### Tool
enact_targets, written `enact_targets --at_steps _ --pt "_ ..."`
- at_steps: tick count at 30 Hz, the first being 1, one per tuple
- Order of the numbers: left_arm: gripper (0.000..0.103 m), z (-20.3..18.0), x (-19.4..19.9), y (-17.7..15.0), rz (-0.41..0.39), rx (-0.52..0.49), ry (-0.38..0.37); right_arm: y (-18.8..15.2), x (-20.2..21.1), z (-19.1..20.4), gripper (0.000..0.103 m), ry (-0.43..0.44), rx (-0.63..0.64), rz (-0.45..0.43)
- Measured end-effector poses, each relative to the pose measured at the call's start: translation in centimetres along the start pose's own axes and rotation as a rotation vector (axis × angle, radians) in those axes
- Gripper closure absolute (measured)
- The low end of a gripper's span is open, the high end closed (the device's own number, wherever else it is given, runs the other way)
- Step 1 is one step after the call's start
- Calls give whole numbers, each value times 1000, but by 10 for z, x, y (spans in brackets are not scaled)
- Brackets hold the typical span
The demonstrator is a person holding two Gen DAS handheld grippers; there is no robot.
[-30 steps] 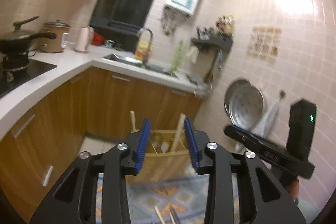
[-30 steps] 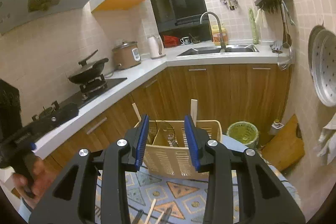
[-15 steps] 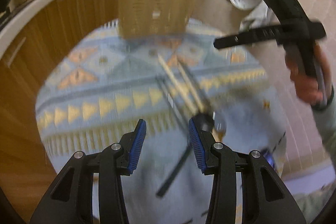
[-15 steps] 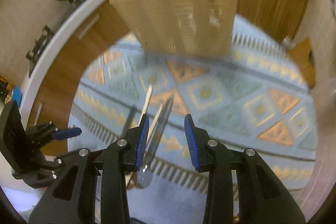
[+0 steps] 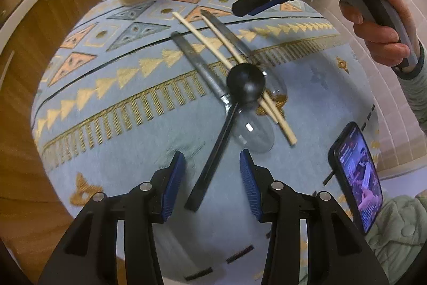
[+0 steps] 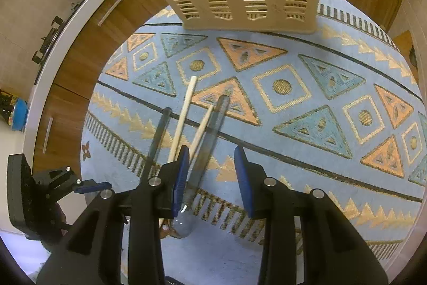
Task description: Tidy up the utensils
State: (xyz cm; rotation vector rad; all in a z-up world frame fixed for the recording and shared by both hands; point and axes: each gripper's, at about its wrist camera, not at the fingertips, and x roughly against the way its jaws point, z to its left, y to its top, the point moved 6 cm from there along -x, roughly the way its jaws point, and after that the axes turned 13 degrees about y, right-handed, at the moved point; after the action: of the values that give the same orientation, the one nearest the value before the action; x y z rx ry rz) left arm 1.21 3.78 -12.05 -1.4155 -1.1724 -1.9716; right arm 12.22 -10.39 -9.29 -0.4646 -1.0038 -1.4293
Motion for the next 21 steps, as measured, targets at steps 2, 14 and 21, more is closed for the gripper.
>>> enact_targets --at_steps 2,14,21 --pt "68 0 -2 8 2 -9 18 -1 -1 -1 71 -2 -1 6" --pt "97 37 -12 32 -24 280 48 -12 -32 7 71 -29 -1 118" --pt "97 66 -20 46 -28 434 -6 -16 -42 25 71 -203 95 108"
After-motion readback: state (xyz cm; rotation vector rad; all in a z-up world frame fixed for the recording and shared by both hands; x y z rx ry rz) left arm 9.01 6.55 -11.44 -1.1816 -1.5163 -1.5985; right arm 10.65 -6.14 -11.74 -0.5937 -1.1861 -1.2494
